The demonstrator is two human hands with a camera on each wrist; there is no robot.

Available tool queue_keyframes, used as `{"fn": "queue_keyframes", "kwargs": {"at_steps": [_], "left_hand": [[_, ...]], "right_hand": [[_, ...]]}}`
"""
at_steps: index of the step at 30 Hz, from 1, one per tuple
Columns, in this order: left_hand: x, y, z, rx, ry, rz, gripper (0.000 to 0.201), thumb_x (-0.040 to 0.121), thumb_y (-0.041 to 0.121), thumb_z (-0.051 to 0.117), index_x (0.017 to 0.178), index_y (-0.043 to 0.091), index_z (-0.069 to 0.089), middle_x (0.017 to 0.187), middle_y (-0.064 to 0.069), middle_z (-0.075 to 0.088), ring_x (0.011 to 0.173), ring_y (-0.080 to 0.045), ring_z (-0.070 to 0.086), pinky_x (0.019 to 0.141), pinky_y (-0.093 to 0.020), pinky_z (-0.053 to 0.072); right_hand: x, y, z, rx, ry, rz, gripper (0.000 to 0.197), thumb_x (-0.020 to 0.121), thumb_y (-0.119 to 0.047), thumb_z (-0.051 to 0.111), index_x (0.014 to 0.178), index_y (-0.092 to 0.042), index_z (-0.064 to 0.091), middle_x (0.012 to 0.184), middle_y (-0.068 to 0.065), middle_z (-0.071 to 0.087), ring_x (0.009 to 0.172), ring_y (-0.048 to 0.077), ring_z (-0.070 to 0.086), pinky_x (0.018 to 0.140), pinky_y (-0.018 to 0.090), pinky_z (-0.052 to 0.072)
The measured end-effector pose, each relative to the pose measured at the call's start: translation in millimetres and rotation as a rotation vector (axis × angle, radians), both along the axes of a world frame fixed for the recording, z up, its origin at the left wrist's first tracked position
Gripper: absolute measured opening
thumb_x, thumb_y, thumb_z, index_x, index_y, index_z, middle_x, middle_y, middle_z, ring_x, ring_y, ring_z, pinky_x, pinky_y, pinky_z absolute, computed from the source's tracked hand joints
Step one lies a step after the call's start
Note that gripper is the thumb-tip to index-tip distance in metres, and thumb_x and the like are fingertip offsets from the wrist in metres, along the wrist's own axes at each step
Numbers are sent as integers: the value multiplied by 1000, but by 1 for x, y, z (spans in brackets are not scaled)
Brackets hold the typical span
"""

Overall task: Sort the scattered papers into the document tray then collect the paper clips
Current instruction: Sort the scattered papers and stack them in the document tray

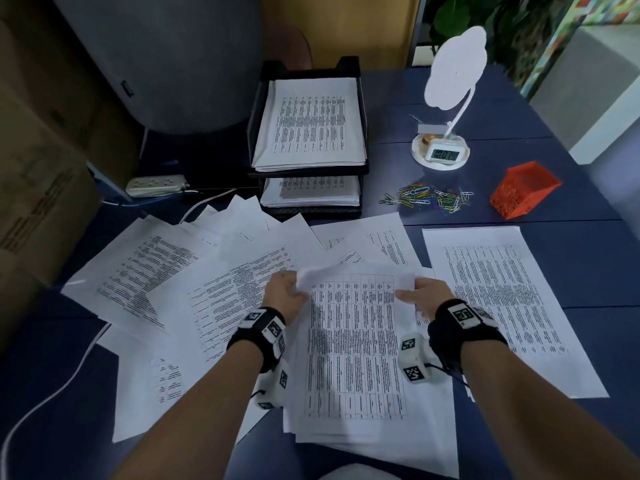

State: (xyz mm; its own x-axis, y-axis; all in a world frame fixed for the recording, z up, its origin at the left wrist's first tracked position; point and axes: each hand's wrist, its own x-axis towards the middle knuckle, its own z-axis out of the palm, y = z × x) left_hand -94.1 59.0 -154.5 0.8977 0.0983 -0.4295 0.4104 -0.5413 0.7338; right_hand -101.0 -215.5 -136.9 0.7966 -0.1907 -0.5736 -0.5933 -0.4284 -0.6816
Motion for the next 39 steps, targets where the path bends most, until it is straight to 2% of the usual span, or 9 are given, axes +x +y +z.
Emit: {"fn": "queue_keyframes", "kwargs": {"at_steps": [5, 11, 14, 17, 22, 25, 30, 33, 39], "left_hand": [[-6, 1, 6, -44, -47, -168, 25, 78, -8, 66, 82, 17, 68, 127, 7, 42, 112, -10, 43, 95, -20, 39], [3, 1, -11, 164, 68, -268, 17, 71, 30, 74, 62, 35, 60, 145, -4, 34, 139, -28, 23, 117, -50, 16], [4, 0, 10, 300, 36, -257, 13, 72, 31, 75, 80, 33, 64, 146, -6, 32, 139, -33, 19, 114, -52, 21], [6, 3, 11, 350, 36, -250, 48, 72, 27, 77, 118, 18, 62, 155, -5, 23, 144, -29, 13, 117, -49, 12], [8, -1, 16, 129, 39, -217, 38, 72, 4, 76, 108, 8, 63, 117, -10, 54, 109, -25, 54, 92, -35, 48], [6, -7, 24, 25, -8, -127, 21, 78, -6, 66, 93, 9, 62, 84, 0, 55, 76, -13, 53, 60, -19, 43], [7, -2, 16, -159, -65, 244, 75, 66, 2, 82, 128, 17, 42, 112, -3, 49, 101, -21, 52, 81, -30, 48], [11, 5, 15, -123, 88, 414, 70, 67, 16, 85, 123, 11, 42, 110, -6, 52, 97, -26, 55, 81, -34, 50], [11, 12, 13, -5, 455, 202, 95, 50, 63, 82, 121, 6, 57, 106, -15, 68, 90, -32, 67, 67, -37, 55]], "right_hand": [[2, -2, -1, -93, 27, 42, 32, 85, -16, 69, 114, -3, 66, 90, 8, 62, 64, 14, 51, 59, 22, 41], [3, -2, -1, -92, 72, 77, 42, 83, -18, 71, 121, -5, 58, 115, 12, 64, 96, 27, 60, 76, 31, 48], [2, -1, 3, -102, 84, 106, 37, 87, -19, 66, 121, -6, 60, 112, 11, 64, 84, 21, 56, 66, 25, 43], [2, 1, 5, -83, 88, 77, 38, 88, -19, 66, 123, -6, 58, 117, 11, 62, 92, 22, 57, 73, 28, 43], [3, 2, 7, -93, 100, 62, 40, 87, -20, 67, 123, -6, 59, 118, 11, 63, 96, 24, 58, 74, 28, 45], [5, 3, 7, -114, 111, 65, 42, 87, -23, 67, 124, -5, 58, 119, 12, 62, 98, 26, 57, 81, 31, 47], [6, 5, 13, -124, 119, 67, 40, 93, -23, 59, 130, -8, 54, 123, 11, 58, 102, 25, 54, 83, 28, 41], [7, 6, 17, -153, 120, 93, 41, 95, -26, 54, 133, -9, 52, 130, 12, 56, 110, 27, 54, 87, 28, 40], [9, 11, 25, -186, 146, 153, 44, 97, -32, 49, 135, -9, 49, 131, 13, 55, 118, 30, 53, 103, 37, 41]]}}
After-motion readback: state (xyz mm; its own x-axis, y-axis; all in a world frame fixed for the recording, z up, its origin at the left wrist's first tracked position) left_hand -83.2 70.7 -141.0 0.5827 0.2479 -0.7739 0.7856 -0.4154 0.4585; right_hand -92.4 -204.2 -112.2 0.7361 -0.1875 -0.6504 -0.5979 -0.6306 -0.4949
